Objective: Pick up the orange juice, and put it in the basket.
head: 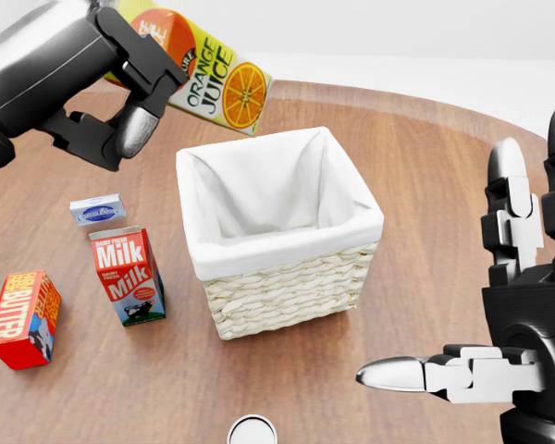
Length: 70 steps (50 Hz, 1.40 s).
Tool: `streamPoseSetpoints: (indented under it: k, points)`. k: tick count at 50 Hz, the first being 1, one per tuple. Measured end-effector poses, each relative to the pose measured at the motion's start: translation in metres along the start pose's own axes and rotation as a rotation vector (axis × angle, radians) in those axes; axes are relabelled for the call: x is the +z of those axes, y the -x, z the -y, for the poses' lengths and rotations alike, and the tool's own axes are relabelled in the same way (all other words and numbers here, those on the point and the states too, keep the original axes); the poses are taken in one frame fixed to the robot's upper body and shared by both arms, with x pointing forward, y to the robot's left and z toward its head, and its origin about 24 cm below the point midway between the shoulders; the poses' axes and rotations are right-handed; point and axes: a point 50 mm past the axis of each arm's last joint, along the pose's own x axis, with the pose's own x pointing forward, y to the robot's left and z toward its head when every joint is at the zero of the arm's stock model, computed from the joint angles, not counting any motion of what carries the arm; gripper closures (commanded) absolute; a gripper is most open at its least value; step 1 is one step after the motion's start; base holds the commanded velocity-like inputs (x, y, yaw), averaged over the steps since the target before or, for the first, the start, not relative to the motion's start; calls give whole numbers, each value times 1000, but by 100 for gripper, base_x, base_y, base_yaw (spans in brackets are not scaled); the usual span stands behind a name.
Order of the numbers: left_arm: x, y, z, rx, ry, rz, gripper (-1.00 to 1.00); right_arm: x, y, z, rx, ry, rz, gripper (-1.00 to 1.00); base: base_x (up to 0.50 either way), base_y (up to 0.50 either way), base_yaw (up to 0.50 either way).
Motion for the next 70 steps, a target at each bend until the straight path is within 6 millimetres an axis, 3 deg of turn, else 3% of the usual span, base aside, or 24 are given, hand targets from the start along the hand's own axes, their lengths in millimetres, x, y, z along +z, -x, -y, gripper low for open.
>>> streamPoseSetpoints:
  k: [20,42,70]
  points:
    - [-9,-32,28,-111,77,-51,100,-1,0,0,0,0,-4,-100,0,0,0]
    - [-20,-49,60,-231,132,-121,100,-1,0,1,0,-1,-7,-100,0,0,0]
    - [-29,-65,69,-309,133,-188,100,-1,0,1,-1,-1,-7,-100,0,0,0]
